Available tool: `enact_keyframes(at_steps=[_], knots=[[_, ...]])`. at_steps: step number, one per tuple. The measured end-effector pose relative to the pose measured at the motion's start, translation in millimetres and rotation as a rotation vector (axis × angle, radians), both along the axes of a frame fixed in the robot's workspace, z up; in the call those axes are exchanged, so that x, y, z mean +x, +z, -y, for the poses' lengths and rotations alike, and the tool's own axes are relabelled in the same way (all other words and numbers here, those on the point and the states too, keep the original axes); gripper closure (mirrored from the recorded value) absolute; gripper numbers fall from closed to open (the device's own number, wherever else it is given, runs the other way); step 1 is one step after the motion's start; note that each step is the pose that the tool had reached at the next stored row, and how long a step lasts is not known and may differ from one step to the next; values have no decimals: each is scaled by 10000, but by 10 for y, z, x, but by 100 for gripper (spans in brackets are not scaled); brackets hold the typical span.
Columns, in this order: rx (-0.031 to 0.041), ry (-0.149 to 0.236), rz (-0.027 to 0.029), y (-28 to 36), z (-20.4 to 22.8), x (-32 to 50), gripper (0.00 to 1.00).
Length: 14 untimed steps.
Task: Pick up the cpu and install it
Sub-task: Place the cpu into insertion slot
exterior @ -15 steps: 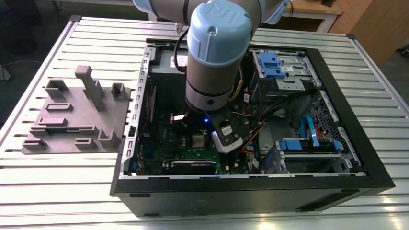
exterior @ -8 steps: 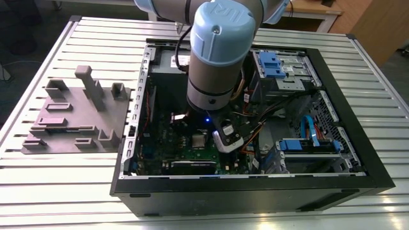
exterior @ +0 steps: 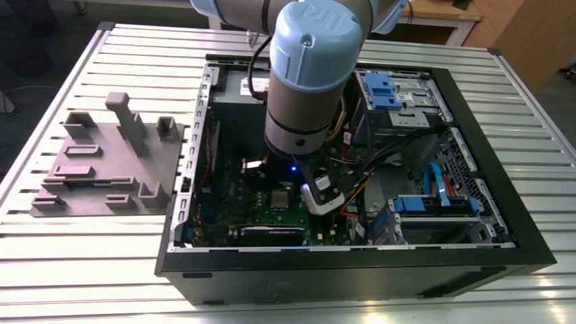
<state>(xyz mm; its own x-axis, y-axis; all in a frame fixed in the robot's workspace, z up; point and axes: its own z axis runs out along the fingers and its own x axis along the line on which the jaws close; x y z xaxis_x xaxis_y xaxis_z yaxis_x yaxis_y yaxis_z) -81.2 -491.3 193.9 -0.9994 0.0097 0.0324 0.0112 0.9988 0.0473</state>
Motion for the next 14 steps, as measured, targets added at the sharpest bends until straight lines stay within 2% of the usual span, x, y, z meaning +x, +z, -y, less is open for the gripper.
enact_keyframes(at_steps=[9, 11, 12, 14], knots=[[3, 0, -56, 92, 0, 0, 53], [3, 0, -68, 111, 0, 0, 65], [3, 0, -72, 121, 0, 0, 65], [3, 0, -78, 145, 0, 0, 77]])
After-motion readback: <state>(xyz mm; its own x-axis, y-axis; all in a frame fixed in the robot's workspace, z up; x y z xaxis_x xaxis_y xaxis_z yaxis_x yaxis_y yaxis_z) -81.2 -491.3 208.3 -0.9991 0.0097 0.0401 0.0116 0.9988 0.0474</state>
